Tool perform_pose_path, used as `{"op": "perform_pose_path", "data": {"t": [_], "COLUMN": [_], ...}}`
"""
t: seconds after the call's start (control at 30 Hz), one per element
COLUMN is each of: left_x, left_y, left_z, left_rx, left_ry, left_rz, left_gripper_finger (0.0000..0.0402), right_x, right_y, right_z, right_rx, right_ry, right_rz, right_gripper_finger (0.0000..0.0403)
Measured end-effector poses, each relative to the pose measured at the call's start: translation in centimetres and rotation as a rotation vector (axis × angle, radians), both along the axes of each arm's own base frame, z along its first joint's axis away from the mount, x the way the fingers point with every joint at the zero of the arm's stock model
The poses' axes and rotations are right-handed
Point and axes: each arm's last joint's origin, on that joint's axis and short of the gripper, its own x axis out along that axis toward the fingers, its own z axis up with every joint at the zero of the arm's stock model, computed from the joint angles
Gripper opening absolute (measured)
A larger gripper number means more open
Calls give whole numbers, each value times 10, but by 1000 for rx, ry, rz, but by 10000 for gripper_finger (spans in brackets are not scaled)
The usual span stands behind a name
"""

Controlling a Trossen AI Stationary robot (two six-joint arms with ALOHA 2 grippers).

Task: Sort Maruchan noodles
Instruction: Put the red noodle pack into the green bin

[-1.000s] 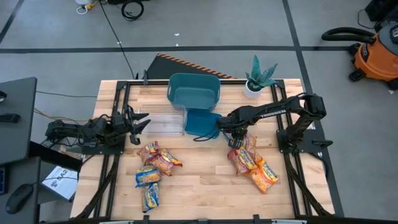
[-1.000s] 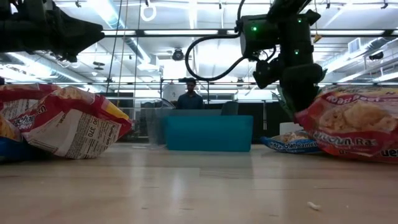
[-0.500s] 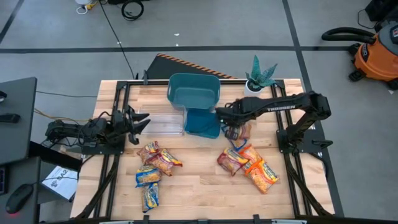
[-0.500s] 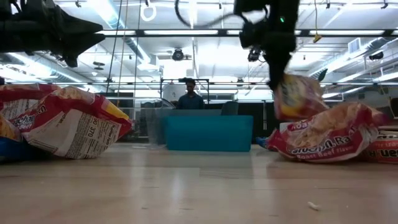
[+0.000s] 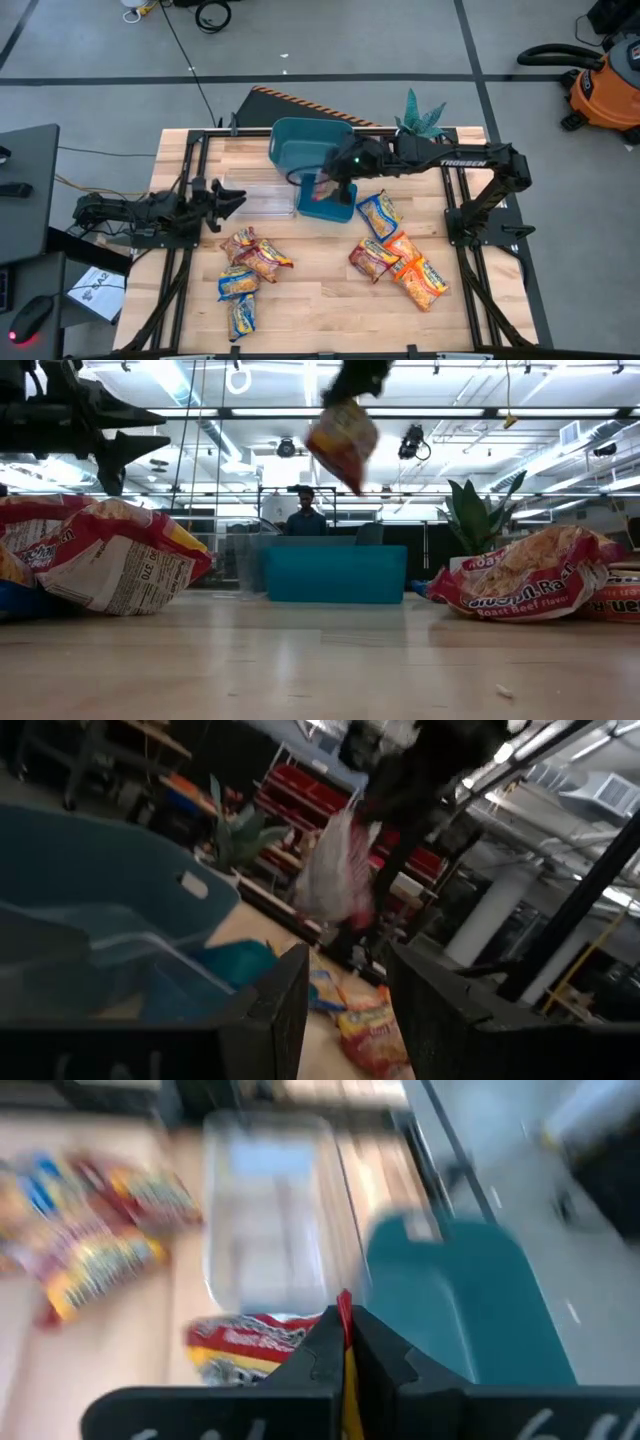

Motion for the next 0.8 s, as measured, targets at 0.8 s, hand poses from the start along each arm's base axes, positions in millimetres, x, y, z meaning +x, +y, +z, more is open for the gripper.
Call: {"op": "perform_pose_path", "data": {"t": [0.8], "left_x": [3], "left_y": [-1], "left_z": [-8], "left_rx": [-43], "left_ry": [79], "left_rz": [-22], "left_gripper_finger": [142], "right_x": [13], "right_y": [-154], "right_z": [-86], "right_rx": [15], "right_ry": [222], "right_rz": [-128], "right_gripper_finger": [17]}}
